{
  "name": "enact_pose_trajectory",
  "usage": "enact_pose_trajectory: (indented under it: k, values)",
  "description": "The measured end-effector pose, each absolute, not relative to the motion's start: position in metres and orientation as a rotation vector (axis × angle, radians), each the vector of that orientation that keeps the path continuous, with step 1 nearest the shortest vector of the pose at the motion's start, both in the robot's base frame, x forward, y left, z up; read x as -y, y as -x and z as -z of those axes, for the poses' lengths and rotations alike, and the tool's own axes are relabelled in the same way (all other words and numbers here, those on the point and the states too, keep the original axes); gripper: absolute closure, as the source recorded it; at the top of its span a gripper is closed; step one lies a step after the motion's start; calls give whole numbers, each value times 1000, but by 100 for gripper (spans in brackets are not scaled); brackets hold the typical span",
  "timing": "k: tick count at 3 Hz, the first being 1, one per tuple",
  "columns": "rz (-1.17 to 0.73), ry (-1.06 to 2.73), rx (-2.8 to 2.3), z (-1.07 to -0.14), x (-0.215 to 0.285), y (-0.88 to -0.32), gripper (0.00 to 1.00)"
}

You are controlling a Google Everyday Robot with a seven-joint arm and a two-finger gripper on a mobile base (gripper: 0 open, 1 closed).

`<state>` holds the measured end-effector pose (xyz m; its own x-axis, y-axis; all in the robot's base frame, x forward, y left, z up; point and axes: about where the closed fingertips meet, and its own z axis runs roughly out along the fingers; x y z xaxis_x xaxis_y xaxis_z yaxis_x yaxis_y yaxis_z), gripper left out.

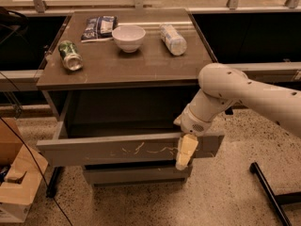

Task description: Open top drawer

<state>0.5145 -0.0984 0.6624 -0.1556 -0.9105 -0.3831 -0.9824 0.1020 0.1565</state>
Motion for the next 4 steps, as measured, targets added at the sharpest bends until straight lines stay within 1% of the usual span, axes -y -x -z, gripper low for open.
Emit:
enact_pose_trajectory:
  k: [1,3,4]
  values:
    - [-616,1965,-2246,-653,106,-486,18]
    - [-630,2005,-2268,-661,109,-463,65]
    - [-657,2038,-2272,-665,108,-442,66]
